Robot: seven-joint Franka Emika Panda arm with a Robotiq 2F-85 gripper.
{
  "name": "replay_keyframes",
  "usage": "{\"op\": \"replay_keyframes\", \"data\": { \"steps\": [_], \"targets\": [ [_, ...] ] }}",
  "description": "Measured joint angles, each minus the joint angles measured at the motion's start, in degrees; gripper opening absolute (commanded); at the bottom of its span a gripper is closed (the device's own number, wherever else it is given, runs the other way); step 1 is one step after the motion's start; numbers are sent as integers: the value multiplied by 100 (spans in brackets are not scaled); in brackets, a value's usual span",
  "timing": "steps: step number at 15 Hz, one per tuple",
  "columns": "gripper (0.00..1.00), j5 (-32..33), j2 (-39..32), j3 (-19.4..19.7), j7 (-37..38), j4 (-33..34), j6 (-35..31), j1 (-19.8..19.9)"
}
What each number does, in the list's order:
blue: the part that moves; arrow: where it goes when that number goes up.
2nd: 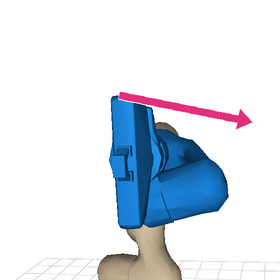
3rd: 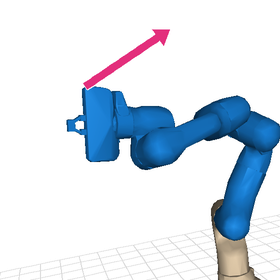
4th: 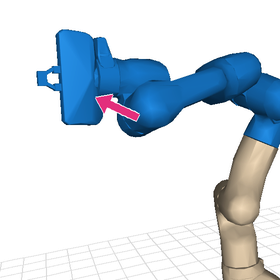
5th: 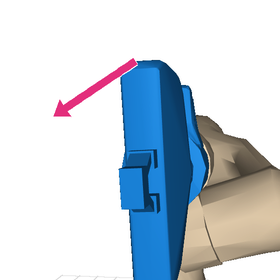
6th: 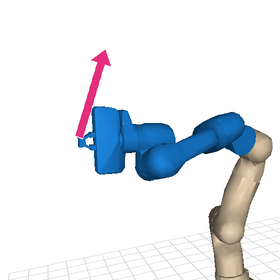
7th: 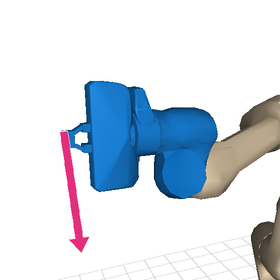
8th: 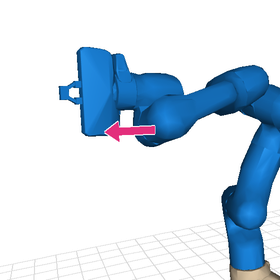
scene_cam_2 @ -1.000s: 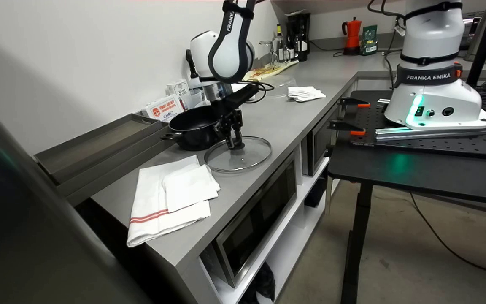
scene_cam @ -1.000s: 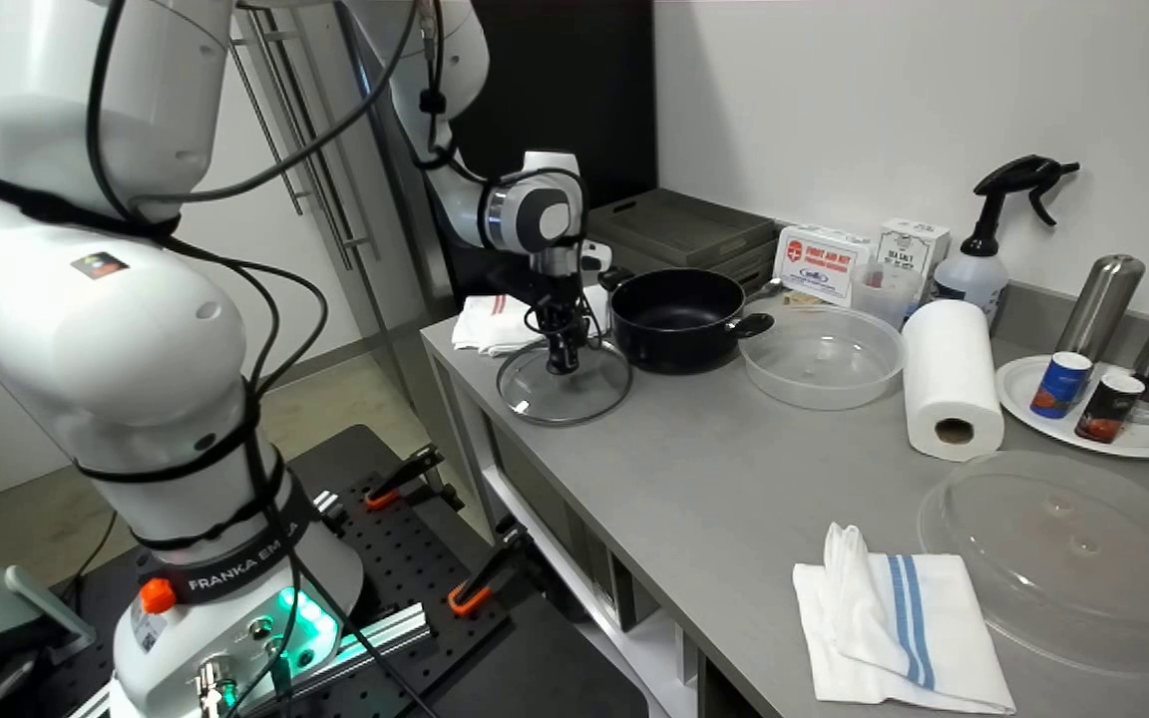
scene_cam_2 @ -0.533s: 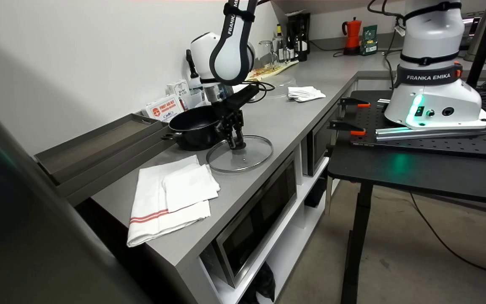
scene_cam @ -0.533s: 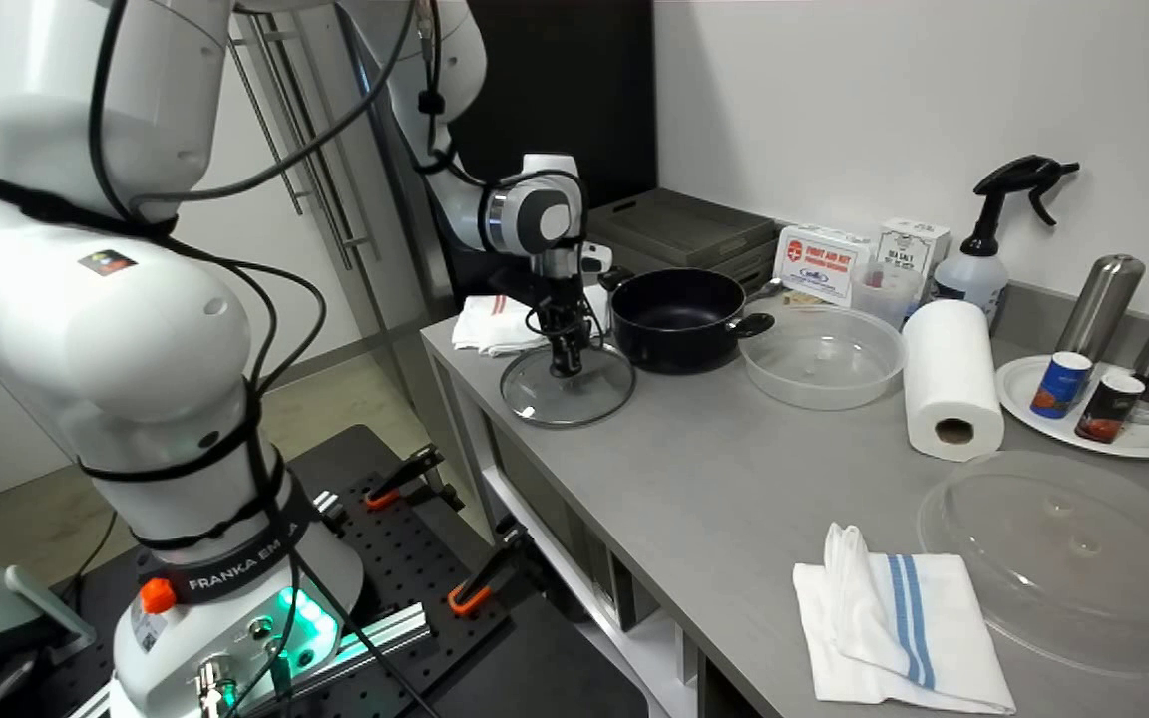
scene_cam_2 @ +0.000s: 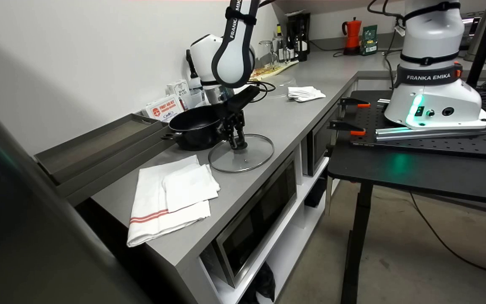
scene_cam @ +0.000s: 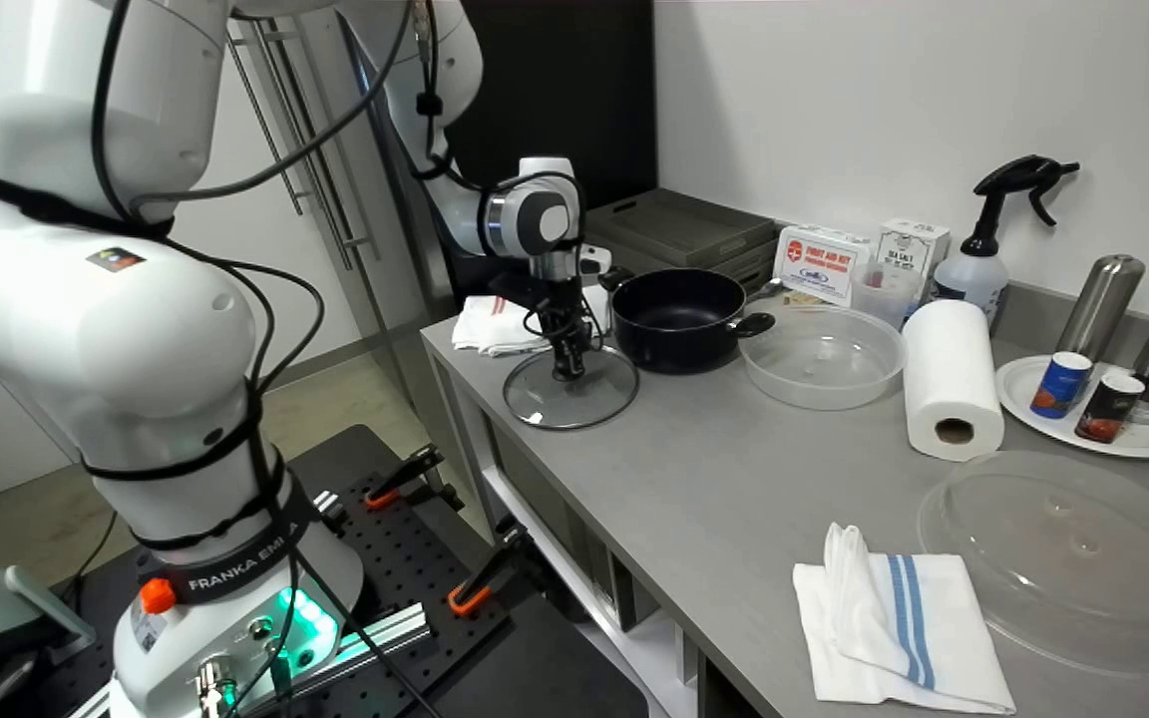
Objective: Place the glass lid on the pot then remove it from the pot.
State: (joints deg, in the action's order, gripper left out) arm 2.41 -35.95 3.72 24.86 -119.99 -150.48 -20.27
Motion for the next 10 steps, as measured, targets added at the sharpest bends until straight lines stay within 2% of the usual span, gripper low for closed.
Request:
{"op": "replay_keyframes", "data": {
  "steps": [4, 5, 6, 9, 10],
  "targets": [
    [25, 3, 0, 39, 25, 0, 0, -47],
    [72, 3, 0, 41, 29, 0, 0, -50],
    [76, 3, 0, 42, 34, 0, 0, -51],
    [97, 13, 0, 63, 86, 11, 0, -58],
    [100, 15, 1, 76, 97, 19, 0, -61]
  ]
}}
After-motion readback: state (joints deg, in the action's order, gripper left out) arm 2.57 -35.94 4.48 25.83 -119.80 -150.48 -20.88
